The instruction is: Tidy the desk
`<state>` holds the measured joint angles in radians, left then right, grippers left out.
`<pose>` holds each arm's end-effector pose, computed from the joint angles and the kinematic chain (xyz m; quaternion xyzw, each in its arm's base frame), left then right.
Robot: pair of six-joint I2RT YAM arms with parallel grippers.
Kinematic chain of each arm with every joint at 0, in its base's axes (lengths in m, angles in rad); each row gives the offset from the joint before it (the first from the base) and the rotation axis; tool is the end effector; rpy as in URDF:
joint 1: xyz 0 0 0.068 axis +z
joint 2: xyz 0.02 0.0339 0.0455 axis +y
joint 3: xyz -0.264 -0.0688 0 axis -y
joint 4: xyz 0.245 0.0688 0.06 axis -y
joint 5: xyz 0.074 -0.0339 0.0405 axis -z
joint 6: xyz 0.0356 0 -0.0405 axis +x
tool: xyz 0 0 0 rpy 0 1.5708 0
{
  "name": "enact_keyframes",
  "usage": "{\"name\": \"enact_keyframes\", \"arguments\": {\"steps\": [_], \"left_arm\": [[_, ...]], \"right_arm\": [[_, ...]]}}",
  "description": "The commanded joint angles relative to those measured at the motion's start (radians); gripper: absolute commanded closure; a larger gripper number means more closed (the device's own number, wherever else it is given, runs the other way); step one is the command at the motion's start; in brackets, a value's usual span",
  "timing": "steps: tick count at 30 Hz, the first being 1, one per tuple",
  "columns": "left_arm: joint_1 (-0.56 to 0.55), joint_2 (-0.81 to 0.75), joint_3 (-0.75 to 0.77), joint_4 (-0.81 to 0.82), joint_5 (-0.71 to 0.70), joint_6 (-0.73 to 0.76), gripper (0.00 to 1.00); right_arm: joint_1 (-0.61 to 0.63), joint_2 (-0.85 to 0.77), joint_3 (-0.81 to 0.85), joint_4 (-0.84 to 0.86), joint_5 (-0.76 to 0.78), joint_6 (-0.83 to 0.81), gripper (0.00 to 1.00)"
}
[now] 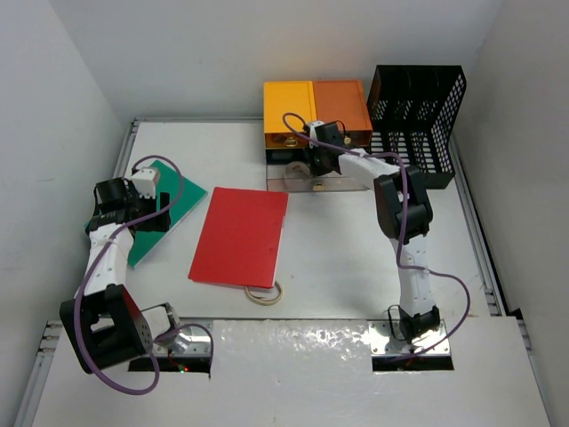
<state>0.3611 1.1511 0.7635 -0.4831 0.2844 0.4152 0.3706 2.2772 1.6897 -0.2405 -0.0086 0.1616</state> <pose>0.2202 0.0725 0.2348 0.0737 0.9282 0.0053 0.3646 0.4684 0.1823 0.1477 -0.0987 0.9266 0.0993 0.3491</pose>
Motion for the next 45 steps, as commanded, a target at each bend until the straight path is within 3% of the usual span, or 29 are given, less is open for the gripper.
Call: {"name": "enact_keyframes", "arguments": {"steps": [1, 6, 9, 19, 22, 23, 27, 30, 32, 33, 36, 40, 45], "left_arm": [[0.007, 0.002, 0.028, 0.020, 0.016, 0.010, 0.30], [0.007, 0.002, 0.026, 0.017, 0.016, 0.011, 0.30], [0.007, 0.002, 0.030, 0.018, 0.018, 0.010, 0.30], [0.007, 0.006, 0.033, 0.009, 0.029, 0.011, 0.30], [0.007, 0.006, 0.039, -0.002, 0.035, 0.014, 0.30], [0.007, 0.006, 0.037, -0.005, 0.036, 0.014, 0.30], [0.007, 0.005, 0.036, -0.002, 0.038, 0.016, 0.30], [0.007, 0.007, 0.031, 0.005, 0.041, 0.017, 0.30], [0.007, 0.010, 0.031, 0.005, 0.045, 0.019, 0.30], [0.007, 0.013, 0.033, 0.006, 0.048, 0.019, 0.30], [0.007, 0.018, 0.030, 0.006, 0.059, 0.023, 0.30], [0.007, 0.025, 0.028, 0.005, 0.064, 0.027, 0.30], [0.006, 0.027, 0.026, 0.006, 0.067, 0.028, 0.30]], "right_arm": [[0.002, -0.022, 0.016, 0.046, -0.111, -0.011, 0.89], [0.004, -0.022, 0.048, -0.031, -0.074, -0.048, 0.61], [0.004, -0.031, 0.062, -0.078, -0.050, -0.085, 0.49], [0.031, -0.234, 0.010, -0.080, -0.082, -0.145, 0.36], [0.060, -0.314, -0.001, -0.089, -0.076, -0.195, 0.28], [0.089, -0.337, -0.008, -0.094, -0.064, -0.204, 0.20], [0.204, -0.453, -0.142, -0.143, -0.045, -0.220, 0.09], [0.326, -0.554, -0.322, -0.112, -0.103, -0.208, 0.09], [0.401, -0.620, -0.459, -0.053, -0.110, -0.169, 0.14], [0.444, -0.637, -0.490, -0.048, -0.103, -0.168, 0.34], [0.499, -0.685, -0.591, -0.057, -0.065, -0.102, 0.70], [0.562, -0.735, -0.767, 0.044, -0.111, 0.005, 0.66], [0.594, -0.714, -0.858, 0.122, -0.208, 0.094, 0.60]]}}
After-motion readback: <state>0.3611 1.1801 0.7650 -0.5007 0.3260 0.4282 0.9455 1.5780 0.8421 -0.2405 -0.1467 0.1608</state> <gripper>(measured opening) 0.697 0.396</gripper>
